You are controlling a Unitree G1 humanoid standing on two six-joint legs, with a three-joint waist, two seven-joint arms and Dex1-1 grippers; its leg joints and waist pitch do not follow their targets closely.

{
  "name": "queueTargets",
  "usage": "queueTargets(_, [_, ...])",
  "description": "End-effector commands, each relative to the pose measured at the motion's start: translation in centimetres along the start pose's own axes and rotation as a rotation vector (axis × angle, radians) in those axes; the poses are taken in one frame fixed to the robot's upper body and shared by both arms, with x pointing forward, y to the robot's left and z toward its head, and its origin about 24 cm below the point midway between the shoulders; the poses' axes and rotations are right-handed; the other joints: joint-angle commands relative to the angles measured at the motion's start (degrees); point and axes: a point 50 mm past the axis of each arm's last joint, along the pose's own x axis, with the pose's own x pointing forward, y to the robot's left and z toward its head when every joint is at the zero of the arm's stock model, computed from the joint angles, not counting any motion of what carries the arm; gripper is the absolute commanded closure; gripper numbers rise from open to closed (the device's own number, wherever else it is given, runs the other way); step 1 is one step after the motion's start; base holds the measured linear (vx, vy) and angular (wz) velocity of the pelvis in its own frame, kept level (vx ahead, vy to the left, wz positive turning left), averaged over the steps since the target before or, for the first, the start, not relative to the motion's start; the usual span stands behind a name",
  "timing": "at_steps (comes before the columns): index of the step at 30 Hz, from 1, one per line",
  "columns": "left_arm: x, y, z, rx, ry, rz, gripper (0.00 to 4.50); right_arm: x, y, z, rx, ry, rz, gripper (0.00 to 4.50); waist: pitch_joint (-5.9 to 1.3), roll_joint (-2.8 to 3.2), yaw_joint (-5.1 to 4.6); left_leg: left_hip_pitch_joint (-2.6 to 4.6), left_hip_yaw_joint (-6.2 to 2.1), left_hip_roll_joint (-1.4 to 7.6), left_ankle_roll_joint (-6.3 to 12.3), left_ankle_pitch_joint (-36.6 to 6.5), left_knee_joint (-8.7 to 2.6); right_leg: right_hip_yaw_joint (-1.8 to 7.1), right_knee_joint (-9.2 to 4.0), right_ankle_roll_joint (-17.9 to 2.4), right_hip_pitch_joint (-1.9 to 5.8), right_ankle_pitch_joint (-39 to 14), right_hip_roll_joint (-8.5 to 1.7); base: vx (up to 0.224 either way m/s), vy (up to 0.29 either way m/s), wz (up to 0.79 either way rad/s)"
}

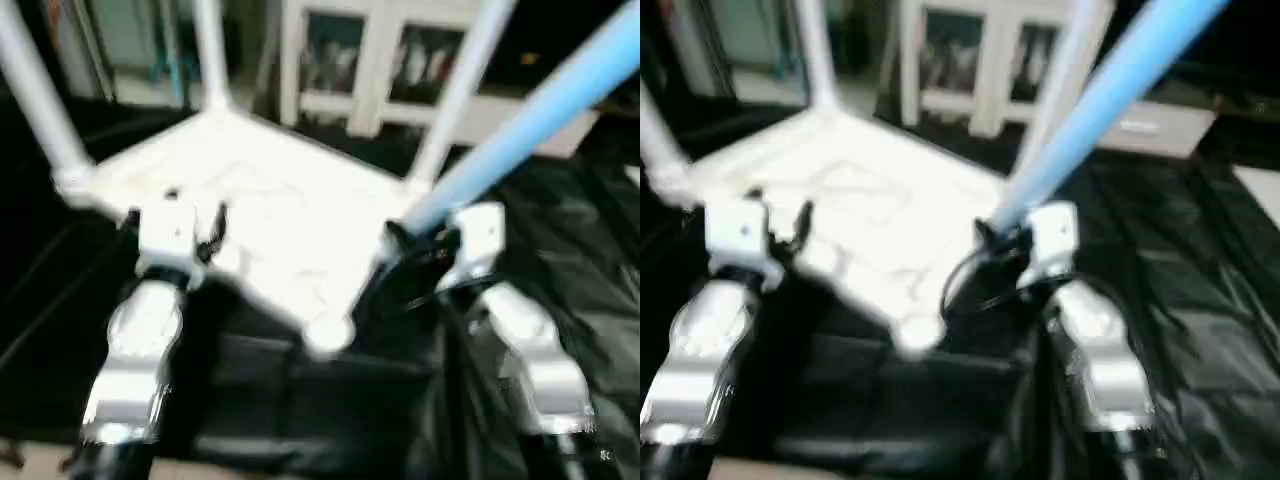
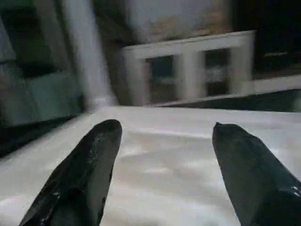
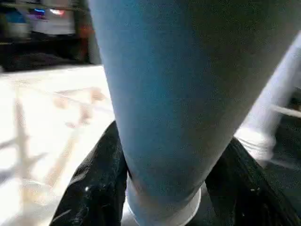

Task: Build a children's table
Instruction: Pick table leg

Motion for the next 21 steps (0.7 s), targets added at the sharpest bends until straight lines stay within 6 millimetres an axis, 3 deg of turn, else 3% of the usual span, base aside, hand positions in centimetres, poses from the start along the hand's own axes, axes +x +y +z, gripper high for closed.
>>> queueTargets(1, [-0.3, -0.1, -0.3, -0.019, 0.007, -0.103, 1.0, 0.3, 0.3, 1.2, -0.007, -0.043, 0.02, 2.64, -3.04, -1.09, 1.36, -2.64, 2.31, 0.45, -4.82, 15.0, -3.18, 0.29, -5.0, 14.2, 5.08, 73.0, -6.46, 0.071, -0.086, -0.08])
queueTargets(2, [-0.3, -0.3, -0.2, -0.026, 0.0, -0.13, 1.0, 0.3, 0.2, 1.2, -0.009, -0.041, 0.021, 2.64, -3.18, -1.05, 1.27, -2.35, 2.71, 0.6, -4.92, 16.7, -3.88, -0.57, -5.44, 15.4, 4.38, 73.9, -5.57, 0.021, -0.102, -0.07])
queueTargets(3, [-0.3, -0.6, -0.3, -0.045, 0.005, -0.22, 0.83, 0.1, -0.2, 1.4, -0.019, -0.04, 0.022, 2.64, -3.76, 3.52, 1.51, -3.67, 1.29, 5.35, -2.28, 12.8, -6.55, -0.94, -6.2, 14.0, 4.52, 59.6, -8.61, 0.021, -0.102, -0.07])
queueTargets(4, [-0.3, -0.6, -0.3, -0.045, 0.005, -0.22, 0.73, 0.1, -0.2, 1.4, -0.019, -0.04, 0.022, 2.64, -3.34, 3.35, 0.71, -4.63, 0.66, 7.34, -1.94, 11.2, -7.3, -1.6, -5.68, 13.9, 4.81, 51.7, -7.41, 0.0, 0.0, 0.0])
queueTargets(5, [-0.1, -0.7, -0.4, -0.05, 0.039, -0.342, 0.73, -0.2, -0.8, 1.8, -0.034, -0.045, 0.025, 2.64, -3.88, 4.61, 0.88, -3.68, -0.68, 10.03, -1.48, 9.0, -7.13, -1.82, -4.9, 13.7, 4.21, 43.5, -7.27, 0.0, 0.0, 0.0])
queueTargets(6, [0.0, -0.5, -0.5, -0.029, 0.054, -0.381, 0.63, -0.4, -1.1, 2.0, -0.038, -0.047, 0.032, 2.64, -3.3, 4.18, -0.2, -0.22, -3.7, 16.41, 4.1, 3.4, -8.79, -0.53, -4.92, 5.5, 0.75, 17.2, -10.02, 0.0, 0.0, 0.0])
queueTargets(7, [0.0, -0.5, -0.5, -0.02, 0.058, -0.392, 0.46, -0.4, -1.2, 2.0, -0.04, -0.048, 0.035, 2.64, -2.8, 3.78, -0.55, -1.22, -2.98, 15.19, 3.97, 1.5, -9.13, 0.12, -5.89, 2.6, 1.49, 14.2, -10.75, -0.035, 0.016, 0.19])
queueTargets(8, [0.0, -0.5, -0.7, 0.011, 0.076, -0.45, 0.46, -0.7, -1.4, 2.1, -0.039, -0.044, 0.053, 2.64, -2.49, 3.8, 0.05, -2.07, -1.45, 13.4, 1.98, -1.1, -8.88, 0.47, -7.26, 0.2, 2.22, 11.9, -11.22, -0.073, 0.039, 0.14])
queueTargets(9, [0.2, -0.2, -1.1, 0.057, 0.111, -0.503, 0.39, -1.1, -1.6, 2.1, -0.027, -0.038, 0.08, 2.64, -1.42, 3.25, 1.7, -2.25, 2.29, 9.97, -2.92, -4.7, -7.95, 0.84, -10.29, -3.5, 3.23, -3.6, -10.83, -0.073, 0.039, 0.14])
queueTargets(10, [0.3, 0.0, -1.4, 0.089, 0.136, -0.539, 0.34, -1.3, -1.8, 2.1, -0.018, -0.034, 0.099, 2.64, -1.42, 3.25, 1.7, -2.25, 2.29, 9.97, -2.92, -4.7, -7.95, 0.84, -10.29, -3.5, 3.23, -3.6, -10.83, -0.076, 0.042, 0.11])
queueTargets(11, [0.5, 0.2, -1.4, 0.113, 0.156, -0.611, 0.21, -1.6, -1.8, 2.4, -0.007, -0.042, 0.152, 2.64, -1.25, 3.86, 2.35, -1.23, 2.99, 11.23, -4.08, -6.6, -9.19, -0.22, -10.79, -5.5, 2.12, -13.5, -9.28, -0.079, 0.052, 0.06])
queueTargets(13, [0.7, 0.4, -1.3, 0.114, 0.169, -0.654, 0.02, -2.0, -1.7, 2.5, 0.011, -0.046, 0.2, 2.64, -1.14, 4.42, 1.97, -0.77, 3.08, 12.19, -5.77, -14.0, -10.59, -0.93, -10.34, -6.9, 1.53, -15.9, -8.51, -0.073, 0.063, 0.04])
queueTargets(15, [0.9, 0.9, -1.2, 0.162, 0.199, -0.764, 0.02, -2.5, -1.4, 2.8, 0.033, -0.04, 0.289, 2.64, -1.3, 4.67, 1.79, -1.07, 3.03, 12.22, -7.92, -18.6, -11.39, -1.27, -10.08, -7.6, 1.72, -14.9, -8.95, -0.045, 0.083, -0.07])
queueTargets(16, [1.1, 1.3, -1.2, 0.201, 0.236, -0.814, 0.02, -2.7, -1.3, 2.7, 0.046, -0.019, 0.341, 2.64, -1.3, 4.67, 2.01, -0.89, 3.18, 12.03, -7.99, -19.2, -11.43, -1.17, -10.42, -7.3, 1.57, -15.1, -9.1, -0.043, 0.078, -0.05])
queueTargets(17, [1.2, 1.6, -1.3, 0.228, 0.263, -0.849, 0.02, -2.9, -1.2, 2.6, 0.055, -0.003, 0.376, 2.64, -1.4, 4.84, 2.38, -0.64, 3.43, 11.87, -8.08, -19.2, -11.38, -1.02, -10.77, -6.8, 1.52, -14.5, -9.39, -0.03, 0.069, -0.05])
queueTargets(18, [1.4, 1.9, -1.5, 0.28, 0.299, -0.902, 0.02, -3.3, -1.0, 2.3, 0.056, 0.019, 0.424, 2.64, -1.47, 4.61, 2.47, -1.19, 3.46, 11.92, -8.24, -17.8, -11.65, -1.08, -10.42, -6.9, 1.85, -11.9, -9.62, -0.03, 0.069, -0.05])
queueTargets(20, [1.5, 2.2, -1.7, 0.313, 0.338, -0.943, 0.02, -3.6, -0.7, 2.0, 0.062, 0.042, 0.465, 2.64, -1.61, 4.15, 2.49, -1.52, 3.75, 11.94, -7.91, -16.5, -11.71, -1.37, -10.17, -7.1, 1.95, -11.4, -10.0, 0.005, 0.067, -0.1])
queueTargets(21, [1.6, 2.3, -1.8, 0.33, 0.355, -0.971, 0.02, -3.8, -0.6, 1.9, 0.056, 0.053, 0.487, 2.64, -1.71, 4.08, 2.79, -1.63, 4.09, 11.94, -7.7, -15.3, -11.44, -1.4, -10.4, -7.4, 1.91, -11.6, -10.7, 0.009, 0.064, -0.1])
